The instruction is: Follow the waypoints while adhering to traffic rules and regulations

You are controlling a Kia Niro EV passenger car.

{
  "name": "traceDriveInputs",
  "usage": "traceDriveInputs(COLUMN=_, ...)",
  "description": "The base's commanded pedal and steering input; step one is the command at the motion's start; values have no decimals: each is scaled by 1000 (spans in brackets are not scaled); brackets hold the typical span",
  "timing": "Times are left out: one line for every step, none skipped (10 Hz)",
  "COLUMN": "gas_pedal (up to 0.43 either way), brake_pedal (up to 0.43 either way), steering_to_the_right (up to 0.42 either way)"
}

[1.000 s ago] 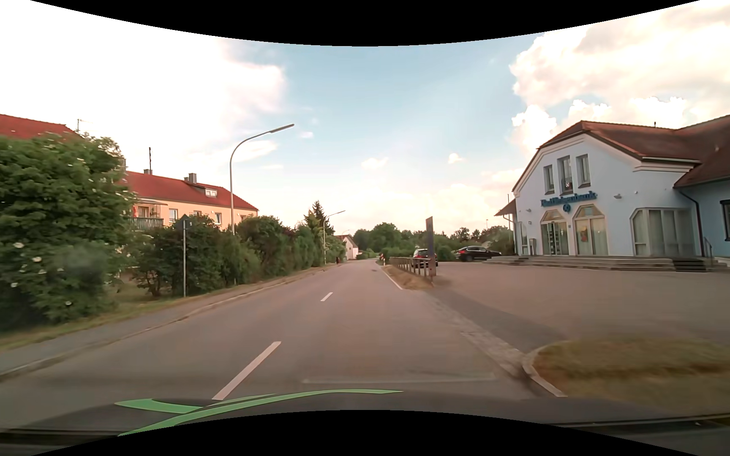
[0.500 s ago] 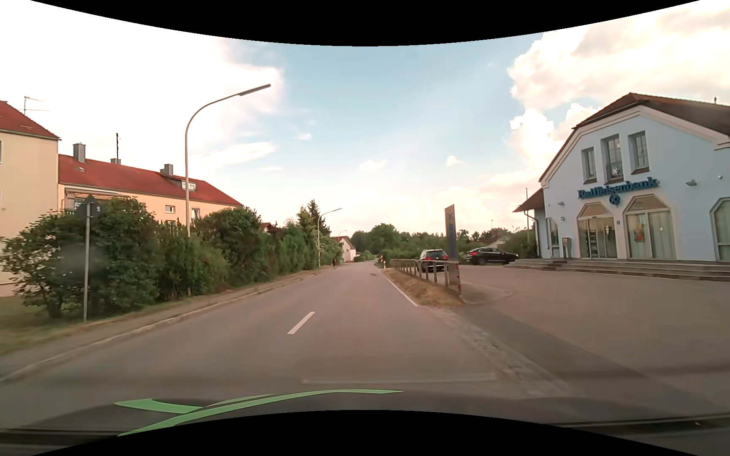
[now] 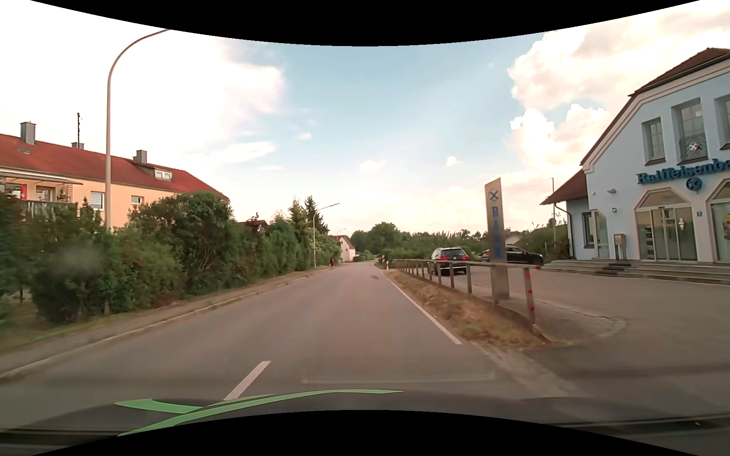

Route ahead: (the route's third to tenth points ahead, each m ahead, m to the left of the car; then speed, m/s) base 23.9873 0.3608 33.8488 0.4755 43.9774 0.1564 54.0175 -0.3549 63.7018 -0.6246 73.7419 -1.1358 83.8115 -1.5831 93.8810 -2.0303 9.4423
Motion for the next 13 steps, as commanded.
traceDriveInputs(gas_pedal=0, brake_pedal=0, steering_to_the_right=1)
traceDriveInputs(gas_pedal=0, brake_pedal=0, steering_to_the_right=2)
traceDriveInputs(gas_pedal=0, brake_pedal=0, steering_to_the_right=1)
traceDriveInputs(gas_pedal=47, brake_pedal=0, steering_to_the_right=0)
traceDriveInputs(gas_pedal=87, brake_pedal=0, steering_to_the_right=-1)
traceDriveInputs(gas_pedal=87, brake_pedal=0, steering_to_the_right=-2)
traceDriveInputs(gas_pedal=98, brake_pedal=0, steering_to_the_right=-2)
traceDriveInputs(gas_pedal=98, brake_pedal=0, steering_to_the_right=-3)
traceDriveInputs(gas_pedal=98, brake_pedal=0, steering_to_the_right=-5)
traceDriveInputs(gas_pedal=98, brake_pedal=0, steering_to_the_right=-5)
traceDriveInputs(gas_pedal=98, brake_pedal=0, steering_to_the_right=-5)
traceDriveInputs(gas_pedal=98, brake_pedal=0, steering_to_the_right=-5)
traceDriveInputs(gas_pedal=98, brake_pedal=0, steering_to_the_right=-4)
